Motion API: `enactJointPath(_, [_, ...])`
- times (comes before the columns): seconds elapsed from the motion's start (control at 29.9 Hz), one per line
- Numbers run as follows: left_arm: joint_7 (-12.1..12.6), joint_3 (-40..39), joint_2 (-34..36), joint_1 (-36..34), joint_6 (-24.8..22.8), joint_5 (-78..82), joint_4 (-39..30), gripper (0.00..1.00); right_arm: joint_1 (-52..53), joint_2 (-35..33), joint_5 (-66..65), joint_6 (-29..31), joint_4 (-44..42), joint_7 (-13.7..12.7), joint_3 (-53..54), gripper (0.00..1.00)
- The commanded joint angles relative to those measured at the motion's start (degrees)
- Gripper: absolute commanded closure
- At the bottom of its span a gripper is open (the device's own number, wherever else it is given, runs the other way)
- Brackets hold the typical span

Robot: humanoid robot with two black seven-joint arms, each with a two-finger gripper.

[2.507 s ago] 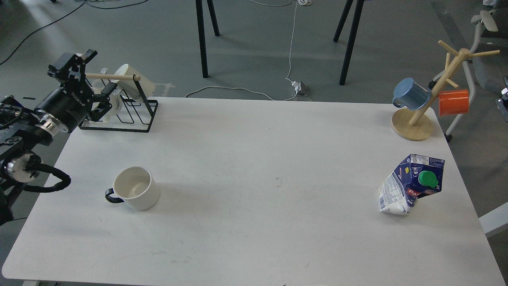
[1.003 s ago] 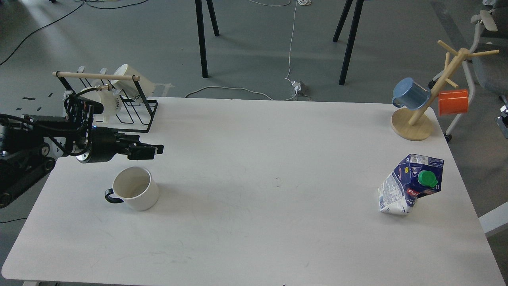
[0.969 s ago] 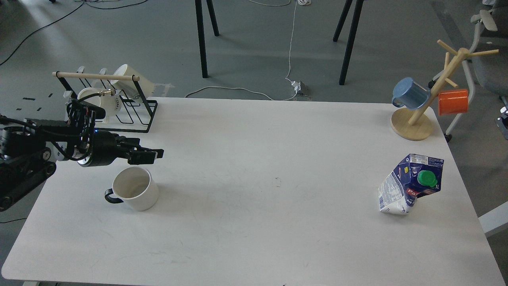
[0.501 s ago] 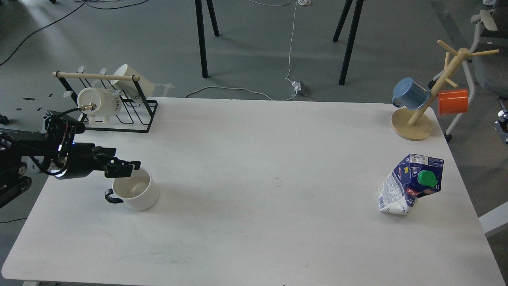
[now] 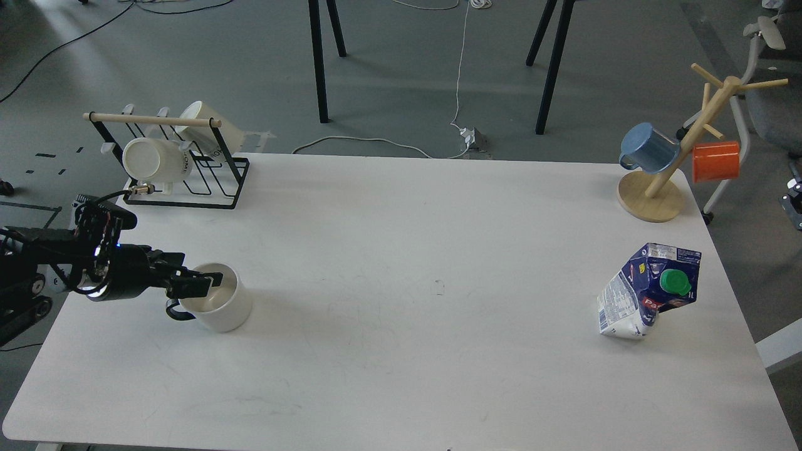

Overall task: Place cup and milk with both arms
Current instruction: 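Lower the left gripper onto the white mug rim and grasp it, then slide the held white mug toward the table centre and release it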

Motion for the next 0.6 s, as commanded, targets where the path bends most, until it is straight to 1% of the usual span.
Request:
enactJointPath(0.0, [0.0, 0.1, -0.87, 0.16, -0.14, 0.0, 1.65, 0.05, -0.04, 0.0, 0.0, 0.0, 0.1, 0.0, -0.15, 0.03])
enactJointPath(0.1, [0.0, 0.18, -1.58, 0.16, -0.14, 0.0, 2.62, 0.06, -0.13, 0.0, 0.0, 0.0, -0.07, 0.0, -0.06, 0.03])
enactJointPath(0.2, [0.0, 0.18, -1.67, 0.34, -0.05, 0.09, 2.53, 0.12, -0.39, 0.0, 0.0, 0.0, -0.16, 0.0, -0.06, 0.03])
enactJointPath(0.27, [0.0, 0.97, -1.75, 0.69, -0.05, 0.09, 2.53, 0.17, -0.57, 0.0, 0.0, 0.0, -0.16, 0.0, -0.06, 0.03])
enactJointPath(0.33, [0.0, 1.85, -1.76, 0.78, 0.12, 0.09, 2.53, 0.26, -0.83, 0.0, 0.0, 0.0, -0.16, 0.0, -0.06, 0.03])
enactJointPath(0.47, [0.0, 3.17, -1.84, 0.78, 1.79, 0.09, 2.53, 0.41, -1.36, 0.0, 0.0, 0.0, -0.16, 0.0, 0.12, 0.03])
enactJointPath(0.5, [0.0, 3.61, -1.84, 0.78, 2.31, 0.18, 2.53, 0.46, -1.36, -0.09, 0.0, 0.0, -0.16, 0.0, 0.12, 0.03])
enactJointPath(0.57, [0.0, 4.49, -1.84, 0.78, 3.54, 0.35, 2.53, 0.64, -1.36, -0.09, 0.0, 0.0, -0.16, 0.0, 0.12, 0.03])
